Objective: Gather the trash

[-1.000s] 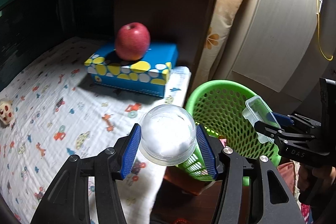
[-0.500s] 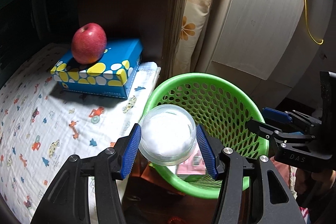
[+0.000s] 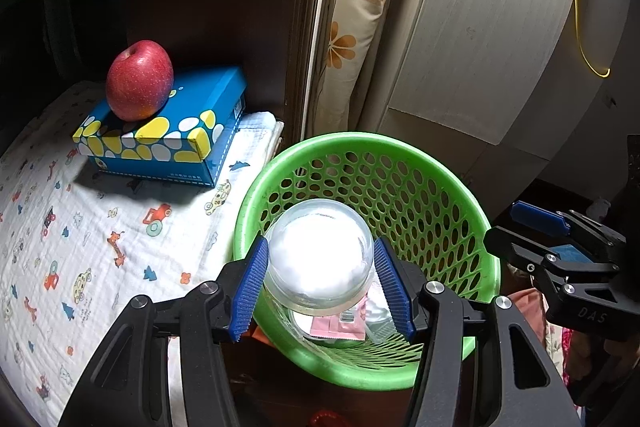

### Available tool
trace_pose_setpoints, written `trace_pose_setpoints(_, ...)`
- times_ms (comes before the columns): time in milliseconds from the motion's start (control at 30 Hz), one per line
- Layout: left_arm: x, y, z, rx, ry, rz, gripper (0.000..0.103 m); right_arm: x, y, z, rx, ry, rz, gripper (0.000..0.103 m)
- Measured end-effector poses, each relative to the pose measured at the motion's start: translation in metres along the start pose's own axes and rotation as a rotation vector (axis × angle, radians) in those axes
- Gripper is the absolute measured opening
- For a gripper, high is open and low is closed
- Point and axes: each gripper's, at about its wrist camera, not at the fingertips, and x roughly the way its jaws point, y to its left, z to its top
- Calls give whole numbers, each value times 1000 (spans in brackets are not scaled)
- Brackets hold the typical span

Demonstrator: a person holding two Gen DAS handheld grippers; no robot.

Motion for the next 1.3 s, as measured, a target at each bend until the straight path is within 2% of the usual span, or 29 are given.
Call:
trace_pose_setpoints(467,11,-2,1,-22,27,-21,53,-3,-2,-1,14,-6,2,72)
trace_pose_setpoints(1067,13,-2,1,-31,22,-30,57,-3,0,0,12,-6,4,72)
trace_pose_setpoints(1133,12,-2,1,-33,19,-26,62,-3,1,0,11,-8,4,72)
trace_pose_setpoints(1300,8,1,-1,-39,9,-13,66,-3,3,-1,9,-7,8,72)
